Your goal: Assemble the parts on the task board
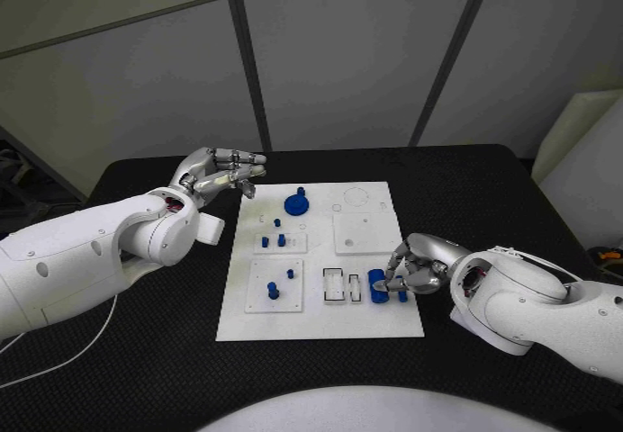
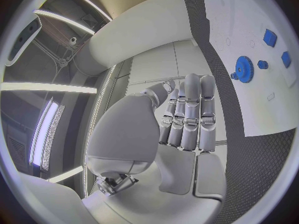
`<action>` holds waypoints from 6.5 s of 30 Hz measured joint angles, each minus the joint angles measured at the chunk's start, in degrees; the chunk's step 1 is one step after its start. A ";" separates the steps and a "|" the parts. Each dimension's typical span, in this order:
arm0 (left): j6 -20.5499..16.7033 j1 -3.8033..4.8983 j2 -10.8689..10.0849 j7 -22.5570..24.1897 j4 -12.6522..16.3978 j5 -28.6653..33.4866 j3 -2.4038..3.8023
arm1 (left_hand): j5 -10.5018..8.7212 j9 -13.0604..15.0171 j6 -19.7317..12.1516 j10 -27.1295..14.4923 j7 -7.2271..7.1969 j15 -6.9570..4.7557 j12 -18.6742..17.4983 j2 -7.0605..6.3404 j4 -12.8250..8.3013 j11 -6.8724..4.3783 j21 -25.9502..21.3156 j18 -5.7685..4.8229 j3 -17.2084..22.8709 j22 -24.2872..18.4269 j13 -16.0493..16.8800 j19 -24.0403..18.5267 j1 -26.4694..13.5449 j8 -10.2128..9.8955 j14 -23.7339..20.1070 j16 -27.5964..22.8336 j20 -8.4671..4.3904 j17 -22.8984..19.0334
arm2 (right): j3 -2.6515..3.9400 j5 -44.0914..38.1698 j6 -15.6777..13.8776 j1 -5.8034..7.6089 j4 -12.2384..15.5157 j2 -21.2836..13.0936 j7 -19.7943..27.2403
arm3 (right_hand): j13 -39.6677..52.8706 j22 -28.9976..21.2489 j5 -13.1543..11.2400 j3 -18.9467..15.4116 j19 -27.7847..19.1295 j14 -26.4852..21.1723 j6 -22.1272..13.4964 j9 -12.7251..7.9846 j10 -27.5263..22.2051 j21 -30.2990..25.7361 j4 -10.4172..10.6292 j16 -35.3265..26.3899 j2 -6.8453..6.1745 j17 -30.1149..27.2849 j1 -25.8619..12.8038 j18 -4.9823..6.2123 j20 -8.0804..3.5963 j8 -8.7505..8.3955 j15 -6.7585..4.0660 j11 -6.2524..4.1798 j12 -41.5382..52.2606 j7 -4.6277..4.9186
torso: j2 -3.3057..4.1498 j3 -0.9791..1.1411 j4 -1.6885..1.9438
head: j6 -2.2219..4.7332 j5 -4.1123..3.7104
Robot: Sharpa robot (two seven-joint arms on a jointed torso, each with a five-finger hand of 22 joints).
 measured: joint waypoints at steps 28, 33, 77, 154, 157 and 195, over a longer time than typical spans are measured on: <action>0.00 -0.01 -0.45 0.00 0.29 0.00 0.00 | 0.00 0.01 0.00 0.00 0.00 0.00 0.39 0.00 0.00 0.00 0.00 0.01 0.00 -0.04 0.04 0.00 0.00 0.23 0.00 0.00 0.00 -0.07 | 0.35 -3.53 -0.25 -2.05 -2.52 4.13 -1.72 | -0.01 -0.01 1.76 0.34 0.00 0.00 -0.67 2.67 -0.01 0.41 -0.44 0.32 1.87 -0.01 -0.52 0.01 0.00 2.62 0.01 0.00 -0.17 -0.08 | 0.07 -0.04 0.02 | -0.59 0.63; 0.00 -0.02 -0.48 0.00 0.32 0.00 0.00 | 0.00 0.01 0.00 0.00 0.00 0.00 0.39 0.00 0.00 0.00 0.00 0.00 0.00 -0.04 0.04 0.00 0.00 0.23 0.00 0.00 0.00 -0.07 | 0.11 -3.57 -2.07 -2.33 -1.54 3.23 -1.90 | -0.01 -0.01 4.73 0.41 -0.01 -0.03 -0.42 3.64 0.20 0.41 -0.38 0.32 3.04 -0.02 0.65 0.01 0.00 3.43 -0.37 -0.21 -0.17 -0.85 | 0.03 -0.03 -0.03 | -0.56 0.67; 0.00 -0.06 -0.08 0.00 0.25 0.00 0.00 | 0.00 0.01 0.00 0.00 0.00 0.00 0.39 0.00 -0.01 0.00 0.00 0.01 0.01 -0.03 0.01 0.00 0.00 0.23 0.00 0.00 0.00 -0.06 | 0.51 4.15 -6.41 -2.37 -2.01 10.95 -1.80 | -0.02 -0.02 5.13 -1.72 0.25 0.01 0.93 7.50 0.19 0.64 -0.20 0.32 5.73 -0.03 -2.71 0.02 -0.57 5.44 -1.22 -1.04 -0.39 -1.80 | 0.07 -0.11 0.00 | -0.42 1.32; 0.00 -0.10 -0.49 0.00 0.32 0.01 0.00 | 0.00 -0.04 0.00 0.00 0.00 0.00 0.39 0.00 -0.01 0.00 0.00 0.00 0.01 -0.02 0.03 0.00 0.00 0.23 0.00 0.00 0.00 -0.05 | 0.51 -3.43 -5.94 -2.35 -0.46 6.97 0.72 | 0.49 -0.03 -11.09 4.67 0.08 0.01 1.13 13.62 0.17 0.64 -6.60 0.32 3.82 -0.04 8.05 0.03 -1.57 5.69 -2.02 -2.23 -2.50 -2.57 | 0.04 -0.05 -0.09 | -0.63 1.32; -0.01 -0.10 -0.51 0.00 0.30 0.01 0.00 | 0.00 -0.04 0.00 0.00 0.00 0.00 0.39 0.00 -0.01 0.00 0.00 0.00 0.01 -0.02 0.03 0.00 0.00 0.23 0.00 0.00 0.00 -0.05 | 0.52 -2.87 -6.85 -2.35 0.11 5.06 1.32 | 0.10 -0.03 -10.00 4.83 0.08 0.01 -0.54 12.58 0.18 0.64 -5.35 0.32 3.90 -0.04 6.93 0.03 -1.57 3.53 -2.02 -1.63 -2.69 -1.68 | 0.03 -0.05 -0.09 | -0.55 1.29; -0.03 -1.14 -0.65 0.00 0.46 0.01 0.00 | 0.00 -0.16 0.00 -0.42 0.00 0.00 0.66 0.30 0.06 0.00 0.00 0.00 -0.38 -0.12 0.08 0.00 -0.30 0.23 0.00 0.00 0.00 -0.23 | 1.54 -3.51 -1.67 -2.57 0.12 -3.85 -0.84 | 0.01 -0.03 -3.16 1.87 0.18 -0.20 3.18 4.30 0.09 0.64 -0.60 0.32 2.94 -0.01 4.32 0.03 0.00 -6.60 -0.18 0.11 -3.77 -0.27 | 0.03 0.08 -0.60 | -0.13 -2.29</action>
